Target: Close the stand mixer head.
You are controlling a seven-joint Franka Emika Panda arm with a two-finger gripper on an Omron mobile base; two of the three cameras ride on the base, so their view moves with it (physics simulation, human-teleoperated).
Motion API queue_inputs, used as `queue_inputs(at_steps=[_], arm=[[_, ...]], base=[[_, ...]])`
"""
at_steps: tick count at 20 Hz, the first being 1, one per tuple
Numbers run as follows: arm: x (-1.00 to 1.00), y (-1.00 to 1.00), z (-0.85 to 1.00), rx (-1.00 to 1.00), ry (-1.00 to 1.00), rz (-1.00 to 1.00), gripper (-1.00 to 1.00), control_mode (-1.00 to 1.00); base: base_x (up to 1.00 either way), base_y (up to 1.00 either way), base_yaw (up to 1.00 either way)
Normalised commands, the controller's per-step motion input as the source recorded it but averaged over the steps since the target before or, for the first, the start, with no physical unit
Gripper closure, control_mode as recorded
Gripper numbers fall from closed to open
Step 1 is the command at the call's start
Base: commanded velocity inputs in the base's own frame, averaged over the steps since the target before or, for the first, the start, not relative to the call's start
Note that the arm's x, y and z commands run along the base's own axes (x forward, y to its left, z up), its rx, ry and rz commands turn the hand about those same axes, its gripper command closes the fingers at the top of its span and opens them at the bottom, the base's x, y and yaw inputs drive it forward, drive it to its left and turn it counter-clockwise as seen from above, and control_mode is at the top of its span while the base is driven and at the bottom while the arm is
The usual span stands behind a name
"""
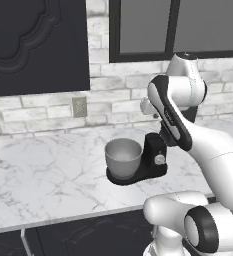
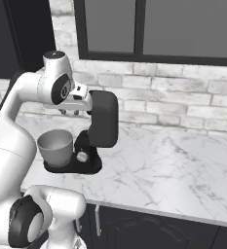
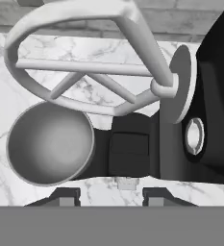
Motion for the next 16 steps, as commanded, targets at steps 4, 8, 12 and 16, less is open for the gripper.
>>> queue_inputs(at_steps=[4, 8, 12, 16], arm=[[-0.1, -0.2, 0.0, 0.01, 0.0, 0.03, -1.0, -1.0], [-0.36, -0.74, 0.0, 0.09, -0.01, 0.05, -1.0, -1.0], [-0.42, -0.88, 0.0, 0.09, -0.17, 0.1, -1.0, -1.0], [-0.27, -0.7, 0.0, 0.06, -0.22, 0.2, -1.0, -1.0]], base=[[0.0, 0.0, 0.0], [0.0, 0.0, 0.0], [0.0, 0.0, 0.0], [0.0, 0.0, 0.0]])
